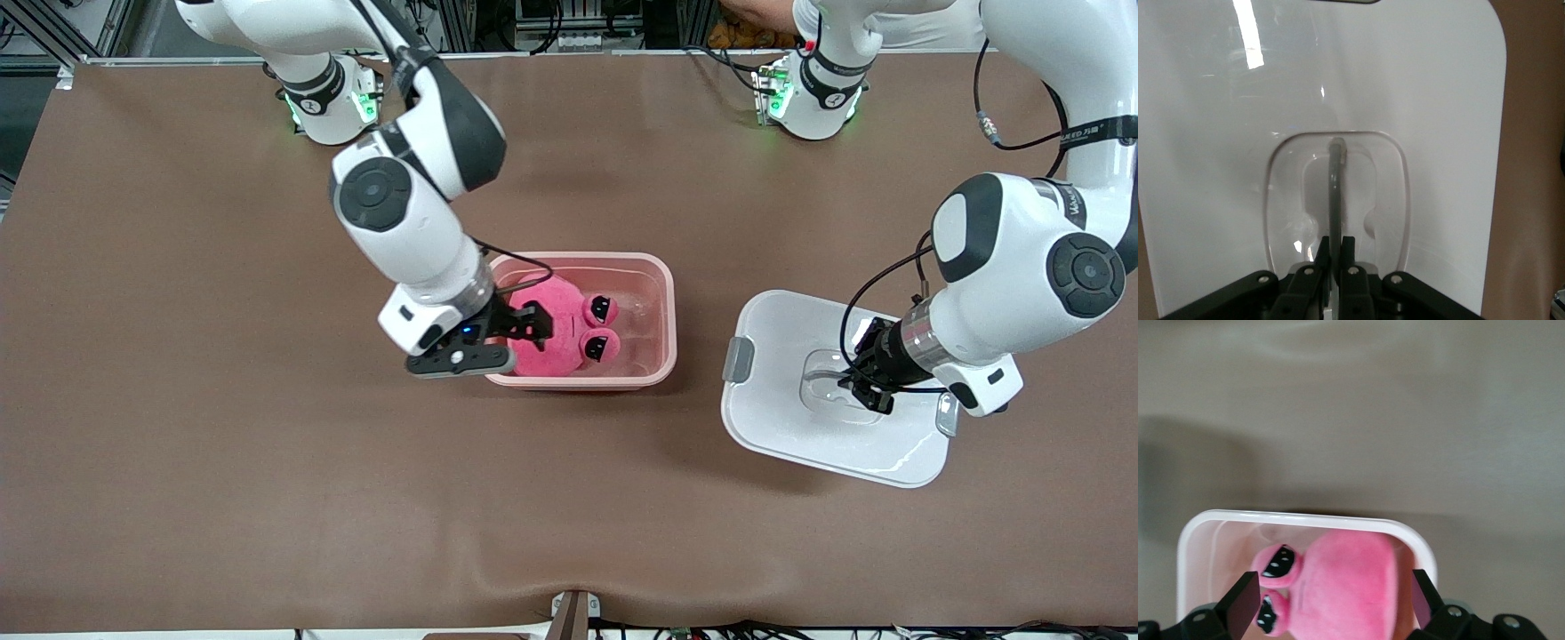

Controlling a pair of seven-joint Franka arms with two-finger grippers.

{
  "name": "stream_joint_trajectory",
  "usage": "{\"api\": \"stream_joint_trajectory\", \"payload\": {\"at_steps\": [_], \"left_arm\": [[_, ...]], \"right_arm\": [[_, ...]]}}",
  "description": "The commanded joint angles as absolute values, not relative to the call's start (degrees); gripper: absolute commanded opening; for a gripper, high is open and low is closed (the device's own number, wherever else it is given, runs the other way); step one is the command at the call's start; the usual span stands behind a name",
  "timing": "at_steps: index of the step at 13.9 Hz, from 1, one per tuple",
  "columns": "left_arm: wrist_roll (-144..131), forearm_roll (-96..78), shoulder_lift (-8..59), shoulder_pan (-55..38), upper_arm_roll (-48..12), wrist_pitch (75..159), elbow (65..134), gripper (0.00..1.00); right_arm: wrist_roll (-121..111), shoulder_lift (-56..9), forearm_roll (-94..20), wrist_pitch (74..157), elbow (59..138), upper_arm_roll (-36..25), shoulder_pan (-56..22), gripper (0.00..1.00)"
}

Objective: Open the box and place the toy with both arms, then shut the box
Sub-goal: 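Release the plush and withdraw the right gripper from the box, then carry the lid over the box base with the left gripper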

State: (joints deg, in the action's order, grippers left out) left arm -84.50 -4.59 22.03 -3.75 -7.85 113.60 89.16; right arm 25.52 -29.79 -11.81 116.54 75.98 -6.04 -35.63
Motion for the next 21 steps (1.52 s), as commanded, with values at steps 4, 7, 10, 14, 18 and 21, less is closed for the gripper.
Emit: {"api": "stream_joint_trajectory", "payload": {"at_steps": [4,7,10,14,18,21], "left_arm": [[-84.90,-3.69,19.51,-3.96,-8.87,113.73,90.44,0.00],[-87.00,-3.69,19.42,-4.04,-10.19,113.73,90.27,0.00],[-90.77,-3.52,19.42,-4.22,-12.21,113.64,89.82,0.00],[-98.68,-1.24,19.07,-7.89,-13.71,113.64,89.74,0.00],[-107.56,1.92,19.51,-13.52,-13.71,113.64,88.86,0.00],[-112.66,3.08,19.86,-17.30,-13.71,113.73,88.07,0.00]], "right_arm": [[15.57,-21.37,-10.63,105.74,82.35,-5.01,-27.00,1.00],[12.40,-16.72,-10.63,105.12,87.34,-5.01,-23.57,1.00],[7.58,-13.11,-10.63,103.63,90.00,-5.01,-19.53,1.00],[6.59,-9.67,-10.46,98.19,89.83,-5.10,-16.61,1.00],[5.02,-7.83,-8.44,95.37,89.65,-4.75,-13.54,1.00],[0.37,-5.02,-8.35,92.03,89.65,-4.48,-9.94,1.00]]}}
